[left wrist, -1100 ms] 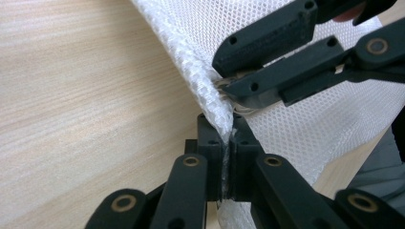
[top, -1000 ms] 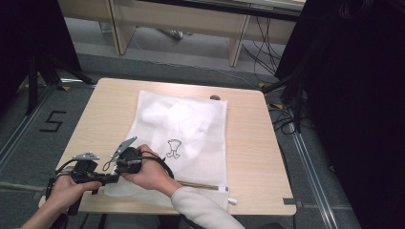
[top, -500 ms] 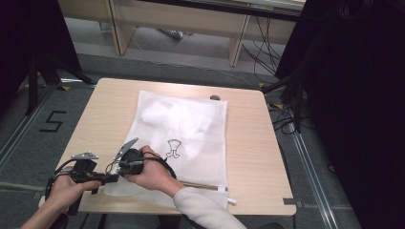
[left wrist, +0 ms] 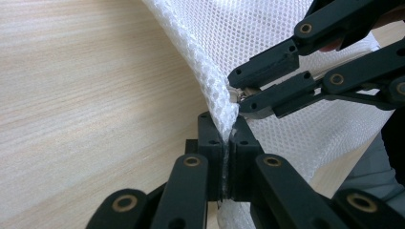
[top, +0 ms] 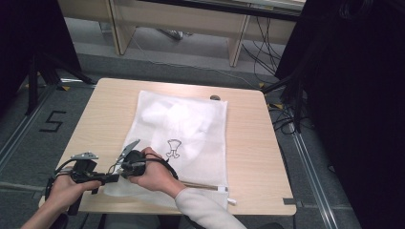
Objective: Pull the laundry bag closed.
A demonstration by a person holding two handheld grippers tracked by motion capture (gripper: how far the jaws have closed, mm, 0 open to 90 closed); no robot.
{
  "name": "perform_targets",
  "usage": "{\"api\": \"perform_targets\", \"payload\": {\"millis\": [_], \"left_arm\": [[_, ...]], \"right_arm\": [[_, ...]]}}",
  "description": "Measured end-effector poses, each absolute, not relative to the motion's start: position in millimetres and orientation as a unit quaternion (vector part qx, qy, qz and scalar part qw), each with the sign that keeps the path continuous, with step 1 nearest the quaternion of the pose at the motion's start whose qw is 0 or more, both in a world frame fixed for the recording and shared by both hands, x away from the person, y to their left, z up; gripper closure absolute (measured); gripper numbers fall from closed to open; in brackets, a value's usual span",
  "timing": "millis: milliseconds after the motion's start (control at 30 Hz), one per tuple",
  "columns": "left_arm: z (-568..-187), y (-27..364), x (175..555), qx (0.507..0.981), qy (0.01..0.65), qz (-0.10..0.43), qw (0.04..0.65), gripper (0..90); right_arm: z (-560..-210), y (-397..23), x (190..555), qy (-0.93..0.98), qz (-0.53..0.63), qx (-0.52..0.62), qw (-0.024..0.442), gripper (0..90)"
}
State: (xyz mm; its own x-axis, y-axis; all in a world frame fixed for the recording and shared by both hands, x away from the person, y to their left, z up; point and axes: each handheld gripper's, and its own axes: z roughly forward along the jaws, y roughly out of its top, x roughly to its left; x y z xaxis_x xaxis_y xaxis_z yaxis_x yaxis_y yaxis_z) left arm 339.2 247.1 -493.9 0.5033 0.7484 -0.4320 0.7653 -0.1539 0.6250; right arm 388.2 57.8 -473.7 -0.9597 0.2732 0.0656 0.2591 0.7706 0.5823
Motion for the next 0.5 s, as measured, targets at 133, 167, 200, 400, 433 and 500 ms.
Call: {"api": "perform_targets", "payload": {"millis": [133, 167, 200, 400, 433, 500], "left_arm": [[-492.1, 247.7, 338.5, 0.758, 0.496, -0.01, 0.423, 86.0], [-491.8, 247.0, 337.9, 0.757, 0.497, -0.007, 0.424, 86.0], [-491.3, 246.7, 337.3, 0.757, 0.497, -0.006, 0.424, 86.0], [-490.1, 246.3, 336.5, 0.759, 0.493, -0.007, 0.426, 86.0], [-489.8, 246.1, 336.3, 0.758, 0.492, -0.006, 0.428, 86.0], [-488.3, 246.1, 335.8, 0.758, 0.491, -0.006, 0.43, 86.0]], "right_arm": [[-471.4, 56.8, 388.7, 0.941, 0.307, 0.144, 0.008, 82.6], [-471.7, 57.1, 388.7, 0.941, 0.307, 0.143, 0.009, 82.5], [-472.3, 57.3, 389.2, 0.941, 0.309, 0.141, 0.008, 82.6], [-473.3, 55.7, 388.5, 0.941, 0.308, 0.141, 0.011, 82.6], [-473.5, 55.4, 388.4, 0.941, 0.309, 0.141, 0.011, 82.6], [-474.1, 54.6, 387.0, 0.942, 0.302, 0.149, 0.003, 82.6]]}}
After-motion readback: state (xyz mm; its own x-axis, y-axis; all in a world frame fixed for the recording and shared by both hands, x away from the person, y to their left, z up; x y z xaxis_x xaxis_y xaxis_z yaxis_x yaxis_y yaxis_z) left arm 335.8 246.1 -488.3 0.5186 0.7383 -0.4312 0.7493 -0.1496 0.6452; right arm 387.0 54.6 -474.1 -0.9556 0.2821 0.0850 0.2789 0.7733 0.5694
